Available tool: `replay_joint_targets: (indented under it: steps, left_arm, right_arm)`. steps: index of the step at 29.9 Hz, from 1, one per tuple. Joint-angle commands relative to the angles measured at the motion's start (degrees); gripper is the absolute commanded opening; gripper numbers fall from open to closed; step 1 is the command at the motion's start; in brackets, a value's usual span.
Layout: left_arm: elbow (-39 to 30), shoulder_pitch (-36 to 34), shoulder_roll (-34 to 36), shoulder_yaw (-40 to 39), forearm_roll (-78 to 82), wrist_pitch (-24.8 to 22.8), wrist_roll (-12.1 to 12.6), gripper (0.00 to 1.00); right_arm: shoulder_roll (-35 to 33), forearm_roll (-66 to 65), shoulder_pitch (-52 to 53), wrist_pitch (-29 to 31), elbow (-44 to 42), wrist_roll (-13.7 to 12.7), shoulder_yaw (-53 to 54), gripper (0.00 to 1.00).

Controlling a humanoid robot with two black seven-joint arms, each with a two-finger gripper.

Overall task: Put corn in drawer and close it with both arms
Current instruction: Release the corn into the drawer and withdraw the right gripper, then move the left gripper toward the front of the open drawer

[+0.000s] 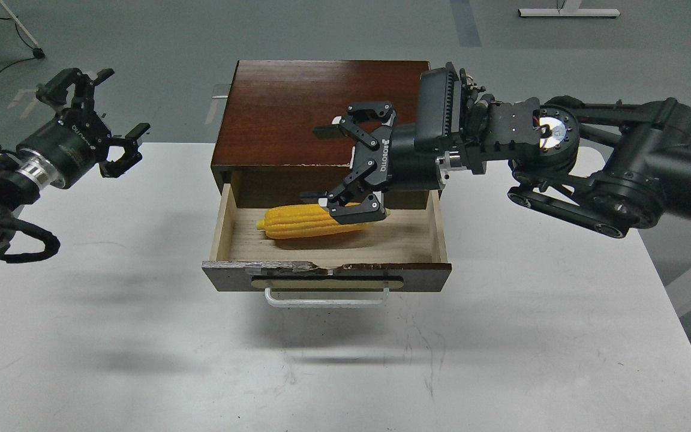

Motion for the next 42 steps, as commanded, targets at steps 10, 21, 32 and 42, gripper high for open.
replay_joint_targets:
  steps: [10, 21, 32, 42]
  left_arm:
    - [0.3, -0.1, -0.3, 0.5, 2.7, 1.2, -5.7, 0.98]
    - [0.2, -1.1, -0.8, 0.5, 29.2, 15.0, -14.8, 0.98]
    - [-2.7, -3.0, -3.2, 0.8, 53.5, 39.3, -15.1, 0.98]
    - [-31.6, -3.2, 8.9, 2.6, 66.2, 40.0, -15.1, 0.46]
  right_arm:
    - [-7.8, 76.1, -2.4, 22.7, -28.2, -14.3, 7.1, 1.00]
    - [-15.4, 114.1, -20.6, 38.1, -28.2, -23.0, 13.9, 1.00]
    - [-14.0, 118.2, -25.9, 38.1, -26.3, -22.7, 19.8, 1.00]
    - [-13.2, 117.9, -26.7, 38.1, -26.4, -22.5, 19.4, 1.00]
